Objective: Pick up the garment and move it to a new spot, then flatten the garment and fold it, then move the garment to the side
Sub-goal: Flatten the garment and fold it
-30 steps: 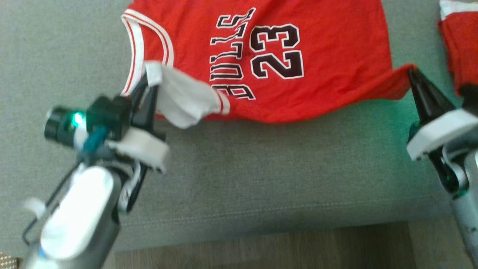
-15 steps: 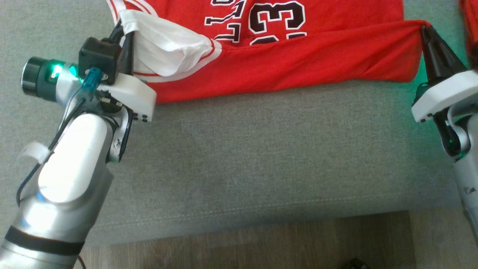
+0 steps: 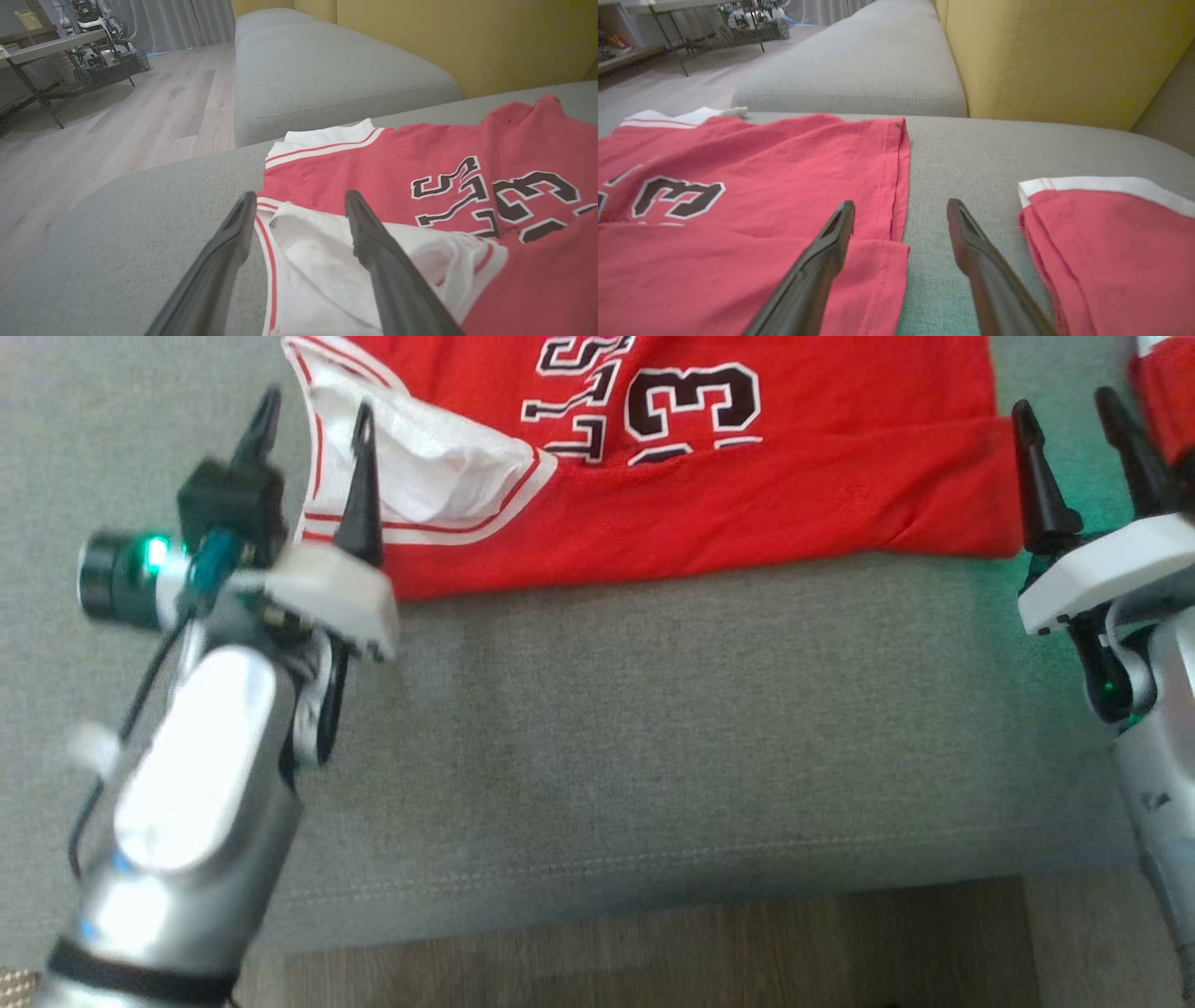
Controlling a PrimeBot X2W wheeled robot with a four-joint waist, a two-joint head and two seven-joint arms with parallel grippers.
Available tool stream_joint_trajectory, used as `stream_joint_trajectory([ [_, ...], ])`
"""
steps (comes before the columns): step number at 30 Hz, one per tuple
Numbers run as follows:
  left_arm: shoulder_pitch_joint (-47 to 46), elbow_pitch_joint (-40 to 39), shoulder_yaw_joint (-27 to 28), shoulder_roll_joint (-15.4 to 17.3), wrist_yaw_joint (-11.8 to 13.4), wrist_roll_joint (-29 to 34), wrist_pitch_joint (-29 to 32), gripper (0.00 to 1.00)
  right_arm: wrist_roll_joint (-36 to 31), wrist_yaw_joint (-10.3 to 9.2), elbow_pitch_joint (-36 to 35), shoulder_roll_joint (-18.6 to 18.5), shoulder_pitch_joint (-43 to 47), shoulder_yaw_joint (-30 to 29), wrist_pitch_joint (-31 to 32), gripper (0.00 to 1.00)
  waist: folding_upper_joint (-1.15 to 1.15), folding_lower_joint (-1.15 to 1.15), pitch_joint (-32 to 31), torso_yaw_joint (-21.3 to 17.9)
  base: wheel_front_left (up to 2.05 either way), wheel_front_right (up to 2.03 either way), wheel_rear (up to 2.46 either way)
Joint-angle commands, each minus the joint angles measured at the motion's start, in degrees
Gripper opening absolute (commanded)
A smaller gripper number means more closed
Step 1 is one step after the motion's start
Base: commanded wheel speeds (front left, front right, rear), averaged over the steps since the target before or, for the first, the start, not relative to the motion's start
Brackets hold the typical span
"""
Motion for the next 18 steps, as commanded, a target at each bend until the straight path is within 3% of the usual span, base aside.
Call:
stream_joint_trajectory([
  [1, 2.79, -3.07, 2.84, 1.58, 0.9, -1.05, -1.17, 1.0, 0.54, -0.02, -2.23, 0.71, 2.58, -0.09, -1.11, 1.0, 0.0, 0.0, -1.71, -0.44, 0.0, 0.0, 0.0],
  [10, 15.65, -6.57, 3.92, 1.2, 2.86, -5.3, -1.75, 1.0, 1.77, -0.02, -6.1, 3.33, 9.84, -1.39, -1.7, 1.0, 0.0, 0.0, -4.6, -1.48, 0.0, 0.0, 0.0],
  [18, 14.22, 2.52, 6.03, 0.24, 1.01, -9.15, -4.21, 1.0, 2.67, -0.02, -6.28, 3.94, 10.9, -1.34, 0.57, 1.0, 0.0, 0.0, -3.59, -2.15, 0.0, 0.0, 0.0],
])
